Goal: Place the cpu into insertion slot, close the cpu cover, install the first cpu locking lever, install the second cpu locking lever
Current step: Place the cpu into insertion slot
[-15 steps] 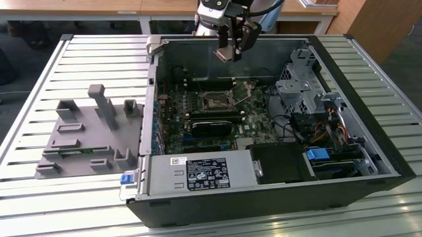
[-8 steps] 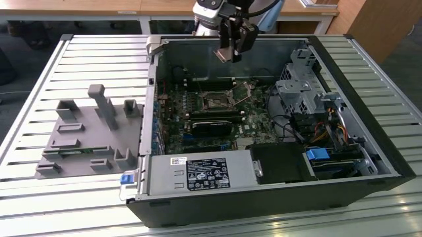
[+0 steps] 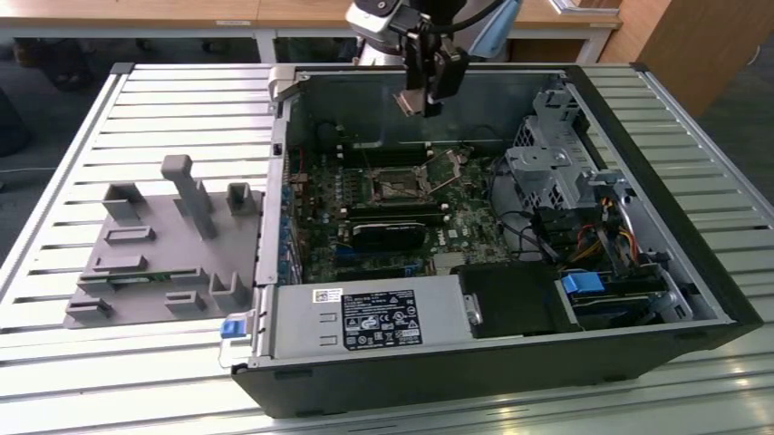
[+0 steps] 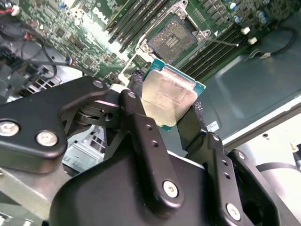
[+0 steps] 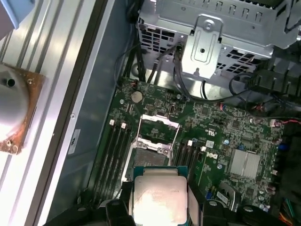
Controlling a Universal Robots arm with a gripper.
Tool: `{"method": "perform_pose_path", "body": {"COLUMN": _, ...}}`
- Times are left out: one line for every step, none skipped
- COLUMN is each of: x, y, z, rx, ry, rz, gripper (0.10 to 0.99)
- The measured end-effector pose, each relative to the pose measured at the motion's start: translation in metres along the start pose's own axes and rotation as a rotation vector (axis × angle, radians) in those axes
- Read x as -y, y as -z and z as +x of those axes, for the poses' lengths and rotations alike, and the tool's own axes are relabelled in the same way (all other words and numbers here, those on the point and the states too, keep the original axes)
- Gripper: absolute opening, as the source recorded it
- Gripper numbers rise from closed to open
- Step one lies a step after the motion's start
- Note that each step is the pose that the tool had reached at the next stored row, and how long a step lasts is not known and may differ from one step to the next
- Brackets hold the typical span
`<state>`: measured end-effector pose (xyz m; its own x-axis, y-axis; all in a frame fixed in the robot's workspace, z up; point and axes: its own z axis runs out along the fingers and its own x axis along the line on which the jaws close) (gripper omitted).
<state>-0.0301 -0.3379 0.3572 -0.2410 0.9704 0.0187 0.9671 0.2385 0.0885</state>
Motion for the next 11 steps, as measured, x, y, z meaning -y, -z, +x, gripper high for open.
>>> {"method": "perform_pose_path", "body": {"x": 0.0000, "y": -0.0003, "z": 0.0001, "rx": 0.0011, "ry": -0.013, "rz": 0.000, "gripper": 0.545}}
{"method": "perform_pose_path", "body": {"x": 0.0000, "y": -0.0006, "z": 0.0002, "rx": 0.0023, "ry": -0.026, "rz": 0.000, "gripper": 0.545}}
{"method": "perform_pose_path", "body": {"x": 0.0000, "y": -0.0008, "z": 0.0003, "rx": 0.0034, "ry": -0.039, "rz": -0.001, "gripper": 0.545}}
{"method": "perform_pose_path", "body": {"x": 0.0000, "y": -0.0012, "z": 0.0003, "rx": 0.0045, "ry": -0.052, "rz": -0.001, "gripper": 0.545}}
{"method": "perform_pose_path", "body": {"x": 0.0000, "y": -0.0015, "z": 0.0004, "rx": 0.0058, "ry": -0.067, "rz": -0.001, "gripper": 0.545}}
{"method": "perform_pose_path", "body": {"x": 0.0001, "y": -0.0020, "z": 0.0005, "rx": 0.0070, "ry": -0.080, "rz": -0.002, "gripper": 0.545}}
{"method": "perform_pose_path", "body": {"x": 0.0001, "y": -0.0025, "z": 0.0006, "rx": 0.0082, "ry": -0.093, "rz": -0.002, "gripper": 0.545}}
{"method": "perform_pose_path", "body": {"x": 0.0001, "y": -0.0032, "z": 0.0006, "rx": 0.0096, "ry": -0.108, "rz": -0.002, "gripper": 0.545}}
{"method": "perform_pose_path", "body": {"x": 0.0002, "y": -0.0040, "z": 0.0007, "rx": 0.0110, "ry": -0.123, "rz": -0.002, "gripper": 0.545}}
{"method": "perform_pose_path", "body": {"x": 0.0002, "y": -0.0048, "z": 0.0007, "rx": 0.0126, "ry": -0.140, "rz": -0.003, "gripper": 0.545}}
{"method": "perform_pose_path", "body": {"x": 0.0003, "y": -0.0058, "z": 0.0007, "rx": 0.0140, "ry": -0.156, "rz": -0.003, "gripper": 0.545}}
